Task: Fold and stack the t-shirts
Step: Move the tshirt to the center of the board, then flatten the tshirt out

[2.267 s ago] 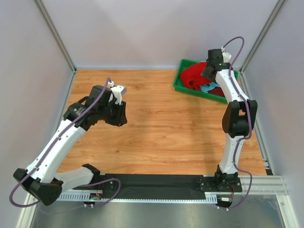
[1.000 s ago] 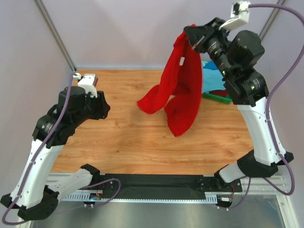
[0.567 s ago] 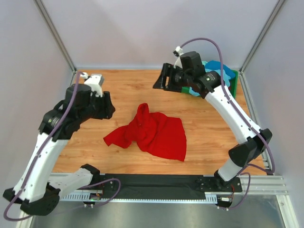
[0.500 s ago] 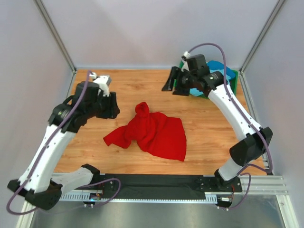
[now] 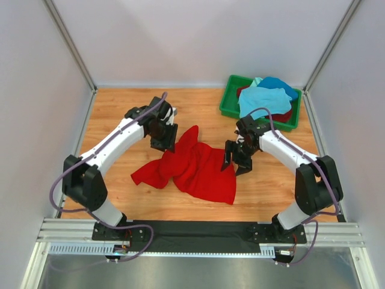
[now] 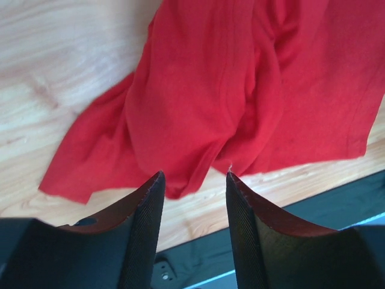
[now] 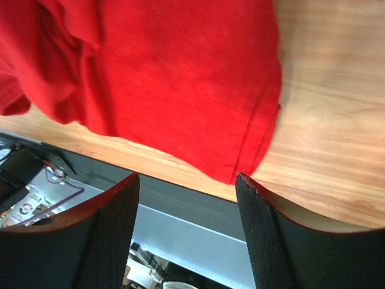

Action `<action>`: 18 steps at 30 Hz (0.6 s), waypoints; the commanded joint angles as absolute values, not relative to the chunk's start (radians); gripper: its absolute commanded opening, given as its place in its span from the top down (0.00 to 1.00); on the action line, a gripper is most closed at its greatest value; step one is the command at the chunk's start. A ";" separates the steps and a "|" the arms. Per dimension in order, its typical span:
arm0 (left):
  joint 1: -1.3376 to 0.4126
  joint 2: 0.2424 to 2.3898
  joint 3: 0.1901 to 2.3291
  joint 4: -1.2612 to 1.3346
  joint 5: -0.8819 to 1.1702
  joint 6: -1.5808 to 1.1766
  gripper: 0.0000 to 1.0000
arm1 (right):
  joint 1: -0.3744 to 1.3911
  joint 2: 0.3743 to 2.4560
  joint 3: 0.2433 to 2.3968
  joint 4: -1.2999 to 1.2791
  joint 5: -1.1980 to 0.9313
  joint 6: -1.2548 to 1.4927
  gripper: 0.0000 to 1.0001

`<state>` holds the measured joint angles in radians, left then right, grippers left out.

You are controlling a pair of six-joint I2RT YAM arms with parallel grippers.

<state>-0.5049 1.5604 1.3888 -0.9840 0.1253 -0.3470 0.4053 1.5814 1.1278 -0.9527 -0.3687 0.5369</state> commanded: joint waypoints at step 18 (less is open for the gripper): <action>-0.692 1.579 1.226 -1.008 0.017 -0.446 0.50 | 0.400 1.595 0.983 -0.828 -0.324 0.537 0.48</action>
<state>-0.6903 1.6283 1.2613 -0.9913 0.0547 -0.4164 0.4026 1.5700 1.0012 -0.8890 -0.3336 0.5140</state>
